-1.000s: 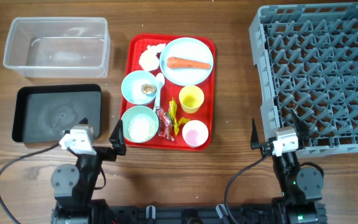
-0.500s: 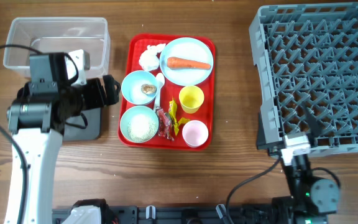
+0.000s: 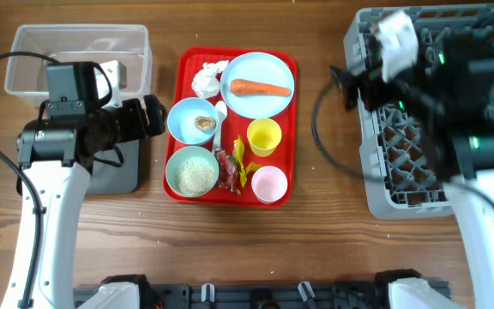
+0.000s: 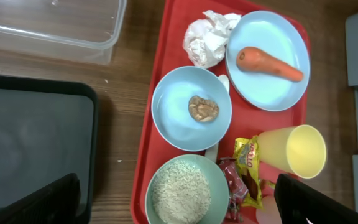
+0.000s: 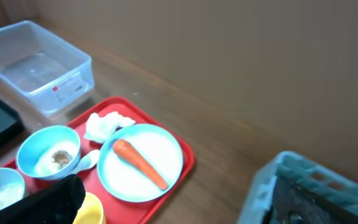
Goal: Sort waste into correct bins and load items into the dishwasher rack
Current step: 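Reach the left gripper to the blue bowl holding the walnut and grasp it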
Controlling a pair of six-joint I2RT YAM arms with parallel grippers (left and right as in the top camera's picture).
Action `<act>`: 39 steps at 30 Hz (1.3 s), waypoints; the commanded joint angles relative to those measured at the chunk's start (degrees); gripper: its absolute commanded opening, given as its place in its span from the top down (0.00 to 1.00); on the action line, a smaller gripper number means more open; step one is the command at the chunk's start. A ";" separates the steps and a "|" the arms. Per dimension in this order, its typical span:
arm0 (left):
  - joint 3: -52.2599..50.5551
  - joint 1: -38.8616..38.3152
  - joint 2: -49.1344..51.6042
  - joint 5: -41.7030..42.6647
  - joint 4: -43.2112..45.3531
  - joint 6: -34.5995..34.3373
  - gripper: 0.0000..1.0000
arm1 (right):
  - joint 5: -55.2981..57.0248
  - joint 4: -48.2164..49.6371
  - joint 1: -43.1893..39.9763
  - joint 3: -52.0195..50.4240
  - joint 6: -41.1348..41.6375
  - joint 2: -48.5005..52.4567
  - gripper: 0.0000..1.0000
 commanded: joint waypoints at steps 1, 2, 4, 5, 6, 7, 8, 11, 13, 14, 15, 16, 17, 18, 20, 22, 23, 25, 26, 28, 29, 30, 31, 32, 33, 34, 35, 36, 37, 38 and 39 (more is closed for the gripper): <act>0.98 -6.36 1.33 -8.70 0.46 -4.04 0.00 | -5.20 -0.76 -0.09 1.70 6.40 6.84 0.00; 0.98 -8.15 2.29 -10.03 0.52 -5.49 0.00 | -6.08 -1.46 -0.09 1.70 6.10 8.79 0.00; 0.98 -10.88 5.25 -10.95 0.48 -8.52 0.00 | -7.82 -3.21 -0.09 1.70 6.01 11.39 0.00; 0.98 -11.74 6.95 -10.93 0.48 -9.60 0.00 | -7.98 -4.11 -0.09 1.70 6.01 12.63 0.00; 0.98 -12.33 8.85 -10.93 0.70 -10.80 0.00 | -7.58 -4.72 -0.09 1.70 6.03 13.62 0.00; 0.98 -12.70 10.78 -10.93 1.22 -11.78 0.02 | -7.13 -5.05 -0.09 1.68 6.01 14.34 0.00; 0.98 -13.29 13.62 -10.82 2.62 -11.98 0.05 | -5.92 -5.25 -0.09 1.66 6.03 15.13 0.00; 0.98 -15.19 18.93 -10.97 7.21 -11.26 0.07 | -3.39 -5.40 -0.13 1.66 6.05 15.72 0.01; 0.98 -17.25 22.45 -11.52 10.80 -9.77 0.08 | -2.32 -5.46 -0.13 1.66 6.05 15.72 0.06; 0.98 -18.40 23.98 -12.31 12.11 -9.77 0.09 | -2.25 -5.64 -0.13 1.66 6.03 15.72 0.08; 0.98 -19.63 25.42 -13.40 13.35 -9.77 0.09 | -2.21 -5.90 -0.13 1.66 6.05 15.72 0.11; 0.98 -20.92 26.93 -14.47 14.38 -9.77 0.10 | -2.03 -6.32 -0.13 1.66 6.01 15.72 0.15; 0.98 -22.21 28.24 -15.34 15.23 -9.77 0.12 | -1.84 -6.73 -0.13 1.66 6.01 15.72 0.18; 0.98 -23.82 29.75 -16.41 16.15 -9.77 0.14 | -1.62 -7.13 -0.13 1.66 6.03 15.74 0.20; 0.98 -25.59 31.21 -17.77 17.20 -9.77 0.19 | -1.42 -7.37 -0.13 1.64 6.03 15.74 0.23; 0.98 -26.60 31.95 -18.69 17.99 -9.79 0.30 | -1.44 -7.54 -0.13 1.44 6.05 15.74 0.24; 0.96 -26.60 32.09 -18.69 18.29 -9.84 0.37 | -1.44 -7.56 -0.13 1.22 6.08 15.74 0.25; 0.96 -26.53 32.57 -18.69 18.97 -9.84 0.45 | -1.44 -7.72 -0.13 0.90 6.08 15.78 0.27; 0.96 -26.53 32.79 -18.69 19.26 -9.84 0.55 | -1.42 -7.82 -0.13 0.90 6.05 15.78 0.27; 0.96 -26.53 33.68 -18.69 19.71 -10.01 0.68 | -1.42 -8.22 -0.13 0.90 6.03 15.78 0.28; 0.96 -26.56 34.05 -18.67 19.91 -10.03 0.70 | -1.42 -8.39 -0.13 0.90 6.03 15.78 0.28; 0.96 -26.56 34.29 -18.67 19.98 -10.03 0.71 | -1.42 -8.46 -0.13 0.90 6.05 15.78 0.28; 0.96 -26.53 34.53 -18.67 20.13 -10.03 0.72 | -1.42 -8.44 -0.13 0.90 6.05 15.78 0.28; 0.96 -26.53 34.56 -18.67 20.26 -10.01 0.73 | -1.42 -8.41 -0.13 0.90 6.03 15.78 0.28; 0.96 -26.53 34.56 -18.67 20.37 -10.01 0.73 | -1.42 -8.41 -0.13 0.90 6.03 15.78 0.28; 0.96 -26.53 34.56 -18.67 20.63 -10.01 0.74 | -1.42 -8.44 -0.13 0.90 6.03 15.78 0.28; 0.96 -26.53 34.56 -18.67 21.00 -10.01 0.75 | -1.40 -8.55 -0.15 0.90 6.03 15.78 0.28; 0.96 -26.53 34.62 -18.67 21.68 -10.01 0.78 | -1.42 -8.61 -0.13 0.90 6.03 15.78 0.28; 0.96 -26.53 34.64 -18.67 22.32 -10.01 0.79 | -1.40 -8.63 -0.13 0.90 6.03 15.80 0.29; 0.96 -26.53 34.82 -18.67 22.93 -10.01 0.80 | -1.42 -8.59 -0.13 0.90 6.05 15.80 0.29; 0.96 -26.53 35.10 -18.67 23.63 -10.03 0.82 | -1.40 -8.59 -0.13 0.90 6.03 15.82 0.29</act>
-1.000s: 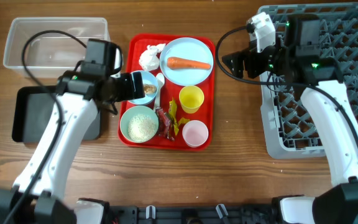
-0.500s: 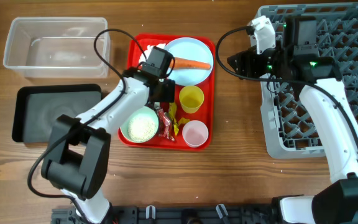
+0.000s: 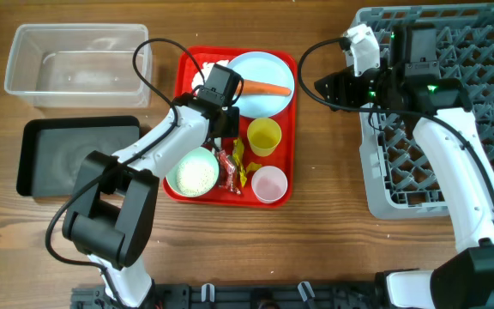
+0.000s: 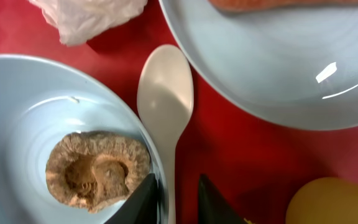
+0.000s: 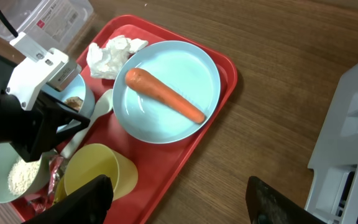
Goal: Sort waste into correct bins and load items into the dishwasher rack
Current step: 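Reach the left gripper to the blue bowl holding the walnut and grasp it, then tip the blue bowl over the black tray to dump the walnut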
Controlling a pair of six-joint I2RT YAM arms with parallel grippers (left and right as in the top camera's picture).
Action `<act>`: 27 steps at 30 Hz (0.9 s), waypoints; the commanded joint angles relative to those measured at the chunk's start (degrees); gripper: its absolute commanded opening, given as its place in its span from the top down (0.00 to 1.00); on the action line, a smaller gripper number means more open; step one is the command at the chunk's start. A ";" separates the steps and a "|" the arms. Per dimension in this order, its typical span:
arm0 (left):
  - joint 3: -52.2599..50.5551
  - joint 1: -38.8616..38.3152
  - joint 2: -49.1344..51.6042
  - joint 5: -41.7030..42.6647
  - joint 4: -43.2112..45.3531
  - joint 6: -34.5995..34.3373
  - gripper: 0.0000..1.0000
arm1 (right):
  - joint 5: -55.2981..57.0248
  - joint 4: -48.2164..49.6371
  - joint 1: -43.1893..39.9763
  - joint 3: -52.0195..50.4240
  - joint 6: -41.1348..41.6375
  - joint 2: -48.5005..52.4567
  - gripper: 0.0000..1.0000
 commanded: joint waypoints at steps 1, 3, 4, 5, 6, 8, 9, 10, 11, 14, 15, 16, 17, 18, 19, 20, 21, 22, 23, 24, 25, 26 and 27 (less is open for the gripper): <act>0.74 0.15 1.42 -0.94 1.64 -0.11 0.82 | 0.59 -0.07 -0.13 0.31 -0.07 0.85 0.29; 0.74 0.15 1.62 -0.94 1.88 -0.11 0.84 | 0.59 -0.07 -0.13 0.31 -0.04 0.85 0.29; 0.74 0.15 1.62 -0.96 2.08 -0.11 0.84 | 0.59 -0.07 -0.13 0.31 -0.04 0.85 0.29; 0.74 0.15 1.62 -0.96 2.54 -0.11 0.84 | 0.59 -0.04 -0.13 0.31 -0.04 0.85 0.29; 0.70 0.15 1.73 -0.96 3.19 -0.11 0.84 | 0.59 -0.02 -0.13 0.31 -0.07 0.85 0.29; 0.57 0.15 2.08 -0.96 3.80 -0.11 0.84 | 0.59 -0.02 -0.13 0.31 -0.07 0.85 0.29; 0.57 0.15 2.49 -0.96 3.87 -0.11 0.84 | 0.59 -0.07 -0.13 0.31 -0.04 0.85 0.29; 0.57 0.15 2.89 -0.96 3.89 -0.11 0.85 | 0.59 -0.09 -0.13 0.31 -0.04 0.85 0.29; 0.57 0.15 3.43 -0.96 3.87 -0.11 0.87 | 0.57 -0.04 -0.13 0.31 -0.02 0.85 0.29; 0.57 0.15 4.09 -0.94 3.76 -0.11 0.96 | 1.51 -0.07 -0.13 0.31 -0.02 0.85 0.29; 0.59 0.15 4.04 -0.96 4.02 -0.11 0.96 | 1.53 -0.07 -0.15 0.31 -0.02 0.87 0.29; 0.59 0.15 4.02 -0.94 4.55 -0.09 0.96 | 1.55 -0.07 -0.20 0.31 -0.07 0.85 0.29; 0.61 0.15 3.78 -0.94 4.90 -0.11 0.96 | 1.68 -0.09 -0.20 0.31 -0.04 0.85 0.29; 0.79 0.15 3.13 -0.94 4.74 -0.11 0.96 | 1.66 -0.15 -0.17 0.31 0.00 0.87 0.29; 1.05 0.15 2.21 -0.94 4.37 -0.11 0.96 | 1.68 -0.13 -0.17 0.31 0.00 0.87 0.29; 1.46 0.15 0.55 -0.94 3.76 -0.11 0.96 | 1.70 -0.11 -0.20 0.31 -0.04 0.87 0.29; 2.51 0.26 -2.27 -0.94 2.21 -0.13 0.96 | 1.68 -0.09 -0.20 0.31 -0.02 0.87 0.29; 3.52 0.57 -4.24 -0.92 0.37 -0.44 0.96 | 1.68 -0.11 -0.20 0.31 0.00 0.87 0.29; 4.96 1.16 -6.56 -0.92 -2.58 -1.53 0.96 | 1.68 -0.15 -0.20 0.31 0.00 0.87 0.29; 6.43 2.23 -9.38 -0.50 -5.92 -2.86 0.96 | 1.68 -0.31 -0.20 0.31 -0.02 0.87 0.29; 7.39 3.41 -12.07 0.22 -8.44 -3.61 0.96 | 1.68 -0.28 -0.17 0.31 0.00 0.87 0.28; 7.78 4.96 -15.23 2.19 -10.21 -3.58 0.96 | 1.68 -0.20 -0.20 0.31 -0.02 0.87 0.29; 7.78 6.95 -18.64 4.63 -11.91 -3.61 0.96 | 1.68 -0.04 -0.20 0.31 -0.02 0.87 0.28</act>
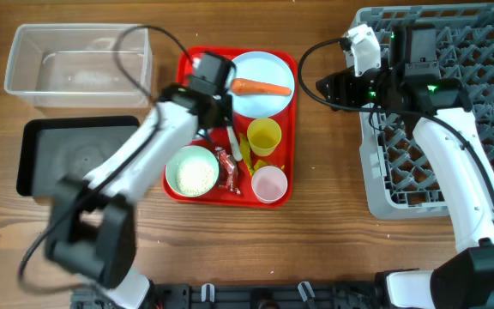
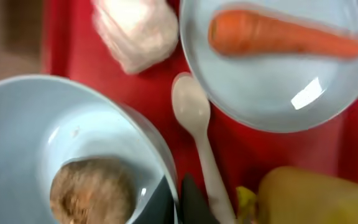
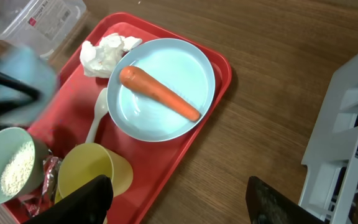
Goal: Sort waste into correct bins and load items into the dishwasher rack
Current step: 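Tip the blue bowl over the black tray to dump the walnut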
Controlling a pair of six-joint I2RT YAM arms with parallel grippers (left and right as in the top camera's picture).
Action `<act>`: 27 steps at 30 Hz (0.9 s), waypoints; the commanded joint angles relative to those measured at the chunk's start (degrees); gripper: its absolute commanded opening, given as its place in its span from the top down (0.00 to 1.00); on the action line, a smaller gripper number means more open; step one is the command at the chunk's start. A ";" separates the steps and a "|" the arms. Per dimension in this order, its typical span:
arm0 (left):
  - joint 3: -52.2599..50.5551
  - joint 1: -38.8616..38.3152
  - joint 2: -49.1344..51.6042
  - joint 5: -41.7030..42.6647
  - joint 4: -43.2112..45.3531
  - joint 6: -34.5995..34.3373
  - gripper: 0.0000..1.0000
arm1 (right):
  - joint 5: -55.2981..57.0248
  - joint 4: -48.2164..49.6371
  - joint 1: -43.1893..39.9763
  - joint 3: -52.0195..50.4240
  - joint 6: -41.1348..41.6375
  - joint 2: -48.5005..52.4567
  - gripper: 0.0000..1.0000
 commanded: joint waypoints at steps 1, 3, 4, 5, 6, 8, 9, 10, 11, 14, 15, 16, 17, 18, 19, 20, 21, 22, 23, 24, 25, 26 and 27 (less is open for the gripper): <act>2.91 5.97 -11.85 6.19 -4.57 -2.32 0.96 | 0.39 0.17 -0.17 0.31 -0.04 0.87 0.28; 2.89 12.68 -16.70 10.10 -12.72 -4.76 0.96 | 0.39 0.15 -0.20 0.31 0.00 0.90 0.28; 2.89 16.46 -17.57 12.44 -16.96 -4.74 0.96 | 0.37 0.20 -0.17 0.31 0.00 0.90 0.28; 2.73 20.24 -17.66 14.93 -20.50 -4.04 0.96 | 0.39 0.22 -0.20 0.31 -0.02 0.90 0.28; 2.12 23.76 -17.66 18.43 -22.53 -2.14 0.96 | 0.39 0.26 -0.20 0.31 -0.02 0.90 0.28; -2.34 33.51 -17.64 32.24 -22.08 4.59 0.96 | 0.39 0.37 -0.20 0.31 -0.02 0.90 0.28; -4.04 36.24 -17.59 36.28 -21.09 6.38 0.96 | 0.37 0.35 -0.17 0.31 0.00 0.90 0.28; -7.30 41.00 -17.57 43.04 -18.91 9.29 0.96 | 0.37 0.35 -0.17 0.31 0.00 0.90 0.28; -10.01 44.57 -17.53 47.82 -16.65 11.19 0.96 | 0.37 0.37 -0.17 0.31 -0.02 0.90 0.28; -16.96 53.16 -17.25 59.45 -9.86 14.67 0.96 | 0.37 0.39 -0.17 0.31 0.02 0.90 0.27; -18.99 55.74 -16.96 62.25 -7.61 15.06 0.96 | 0.37 0.35 -0.17 0.31 0.04 0.92 0.27; -22.27 59.82 -16.26 65.37 -3.02 15.04 0.96 | 0.37 -0.07 -0.17 0.31 0.44 0.90 0.27; -23.61 61.96 -15.67 67.58 -0.72 15.06 0.96 | 0.39 -0.74 -0.17 0.31 0.37 0.90 0.27; -24.76 64.02 -14.86 71.25 1.99 15.06 0.96 | 0.39 -1.27 -0.17 0.31 0.35 0.92 0.27; -25.51 66.36 -13.75 75.63 4.39 15.06 0.96 | 0.39 -1.51 -0.17 0.31 0.37 0.92 0.27; -25.75 68.15 -12.57 79.60 6.25 15.13 0.96 | 0.37 -1.53 -0.17 0.31 0.39 0.92 0.27; -25.86 69.85 -11.19 83.69 8.20 15.50 0.96 | 0.37 -1.53 -0.17 0.31 0.42 0.92 0.27; -25.86 71.47 -9.60 87.56 10.36 15.47 0.96 | 0.37 -1.57 -0.17 0.31 0.72 0.92 0.27; -25.86 72.61 -8.17 90.42 12.09 15.47 0.96 | 0.37 -1.57 -0.17 0.31 1.53 0.92 0.27; -25.83 73.55 -6.54 92.50 13.73 15.45 0.96 | 0.37 -1.55 -0.17 0.31 1.51 0.92 0.27; -25.83 74.77 -3.65 95.23 16.06 15.45 0.96 | 0.37 -1.55 -0.17 0.31 1.49 0.92 0.27; -25.83 75.45 -1.29 95.93 17.42 14.99 0.96 | 0.37 -1.55 -0.17 0.31 1.51 0.92 0.27; -25.83 75.84 0.74 95.95 18.27 15.02 0.96 | 0.37 -1.55 -0.17 0.31 1.51 0.92 0.27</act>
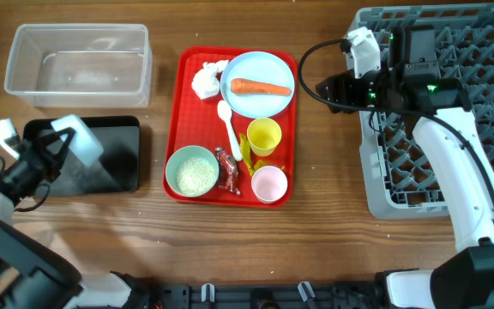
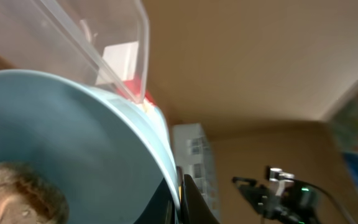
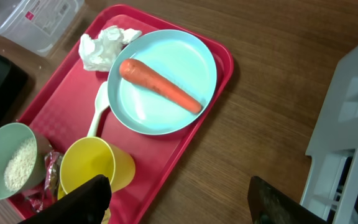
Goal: Sort waste into correct bins and load items into the dishwasher rack
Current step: 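Tip the blue bowl over the black tray to dump the walnut, then return the empty bowl to the red tray and grasp the rice bowl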
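My left gripper [image 1: 63, 146] is shut on the rim of a light blue bowl [image 1: 84, 142], held tilted over the black bin [image 1: 117, 177]. In the left wrist view the bowl [image 2: 67, 137] fills the frame with a brown food scrap [image 2: 5, 199] inside, and the jaws [image 2: 180, 200] pinch its rim. My right gripper [image 1: 326, 88] is open above the bare table beside the red tray [image 1: 191, 120]. On the tray are a plate [image 1: 264, 73] with a carrot [image 3: 160, 87], a white spoon [image 1: 227, 124], a yellow cup [image 3: 86, 168], a pink cup [image 1: 269, 183], a green bowl of rice [image 1: 193, 171], a tissue [image 3: 104, 43] and wrappers [image 1: 230, 167].
A clear plastic bin [image 1: 80, 31] stands behind the black bin at the back left. The grey dishwasher rack [image 1: 453, 129] fills the right side, with the right arm reaching out over its near-left corner.
The left gripper has gone from above the tray to the far left, still holding the blue bowl, which now hangs tilted over the black bin. The right arm has not moved.
The left gripper was open beside the tray, with the blue bowl resting on it, while the right arm hung over the rack. Then the left jaws stood at the bowl's rim and the right gripper was beside the tray. The bowl was then held above the tray, and is now over the black bin.
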Controlling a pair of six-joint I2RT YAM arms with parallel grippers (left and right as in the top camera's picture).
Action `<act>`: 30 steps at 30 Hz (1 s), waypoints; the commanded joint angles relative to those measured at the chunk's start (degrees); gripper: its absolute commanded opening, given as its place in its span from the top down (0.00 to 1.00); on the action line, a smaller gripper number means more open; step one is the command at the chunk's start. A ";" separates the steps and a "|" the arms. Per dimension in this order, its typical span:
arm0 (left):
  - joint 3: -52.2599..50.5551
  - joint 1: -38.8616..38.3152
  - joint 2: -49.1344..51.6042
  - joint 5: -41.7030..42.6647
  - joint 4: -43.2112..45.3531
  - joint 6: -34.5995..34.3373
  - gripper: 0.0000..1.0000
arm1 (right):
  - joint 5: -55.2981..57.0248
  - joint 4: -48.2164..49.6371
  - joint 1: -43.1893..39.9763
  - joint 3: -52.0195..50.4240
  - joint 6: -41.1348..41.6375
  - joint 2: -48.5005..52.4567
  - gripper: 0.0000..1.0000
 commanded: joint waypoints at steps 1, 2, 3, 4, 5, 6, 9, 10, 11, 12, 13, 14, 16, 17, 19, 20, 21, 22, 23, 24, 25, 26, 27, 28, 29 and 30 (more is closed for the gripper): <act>-0.13 1.84 8.61 8.00 2.73 0.70 0.96 | 0.17 -0.09 -0.17 0.31 0.98 0.81 0.27; -0.13 1.84 10.54 8.00 3.19 0.70 0.96 | 0.20 -0.09 -0.17 0.31 0.96 0.81 0.26; -0.13 1.84 13.07 7.98 3.56 0.70 0.96 | 0.20 -0.09 -0.17 0.31 0.96 0.81 0.27; -0.13 1.84 15.39 8.00 3.56 0.72 0.96 | 0.17 -0.09 -0.17 0.31 0.98 0.81 0.27; -0.13 1.84 17.14 8.00 3.54 0.72 0.96 | 0.17 -0.09 -0.17 0.31 0.96 0.81 0.27; -0.13 1.84 17.33 8.00 3.54 0.72 0.96 | 0.20 -0.09 -0.17 0.31 0.96 0.81 0.27; 0.00 1.84 15.30 8.00 3.45 0.68 0.96 | 0.17 -0.11 -0.17 0.31 1.25 0.81 0.27; 0.00 1.81 14.43 8.00 3.45 0.66 0.96 | 0.17 -0.09 -0.17 0.31 1.27 0.81 0.26; 0.00 1.77 13.18 8.00 3.45 0.35 0.96 | 0.17 -0.09 -0.17 0.31 1.29 0.81 0.26; 0.11 1.55 10.97 8.00 3.45 0.22 0.96 | 0.17 -0.09 -0.17 0.31 1.38 0.81 0.23; 0.28 1.14 8.44 7.98 3.43 0.22 0.96 | 0.15 -0.09 -0.17 0.31 1.38 0.81 0.23; 0.42 0.42 6.01 7.98 3.45 0.24 0.96 | 0.15 -0.09 -0.17 0.31 1.38 0.81 0.23; 0.90 -3.82 -3.10 7.10 4.28 0.26 0.96 | -0.07 -0.07 -0.17 0.31 1.42 0.81 0.23; 1.05 -6.36 -7.02 4.87 4.79 0.22 0.96 | -0.04 0.02 -0.17 0.31 2.29 0.81 0.23; 1.57 -14.62 -15.85 -7.45 4.98 -2.64 0.96 | -0.04 0.17 -0.17 0.31 2.43 0.81 0.22; 1.62 -18.58 -18.78 -13.18 5.53 -3.85 0.96 | -0.02 0.17 -0.17 0.31 2.43 0.81 0.20; 1.62 -25.09 -22.40 -22.27 6.60 -5.29 0.96 | -0.02 0.13 -0.17 0.31 2.45 0.81 0.17; 1.62 -30.75 -24.55 -30.01 7.37 -5.79 0.96 | -0.02 0.09 -0.17 0.31 2.45 0.81 0.15; 1.62 -39.65 -26.34 -43.80 8.15 -5.79 0.96 | -0.02 0.09 -0.17 0.31 2.43 0.81 0.11; 1.62 -46.01 -26.53 -52.85 8.41 -5.77 0.96 | -0.02 0.09 -0.17 0.31 2.40 0.81 0.07; 1.60 -54.40 -25.66 -67.71 8.41 -5.75 0.96 | -0.04 0.09 -0.17 0.31 2.43 0.81 0.04; 1.60 -59.82 -24.41 -78.42 8.44 -5.60 0.95 | -0.02 0.09 -0.17 0.31 2.40 0.81 0.03; 1.60 -66.36 -21.79 -89.48 9.03 -5.07 0.96 | -0.02 0.09 -0.17 0.31 2.40 0.81 0.02; 1.60 -69.40 -19.96 -94.07 9.70 -4.96 0.96 | -0.02 -0.02 -0.17 0.31 2.43 0.81 0.02; 1.60 -72.26 -17.40 -97.04 10.78 -3.48 0.96 | -0.02 -0.11 -0.17 0.31 2.43 0.81 0.02; 1.60 -74.64 -14.58 -97.81 12.09 -1.49 0.96 | -0.04 -0.22 -0.17 0.31 2.45 0.81 0.02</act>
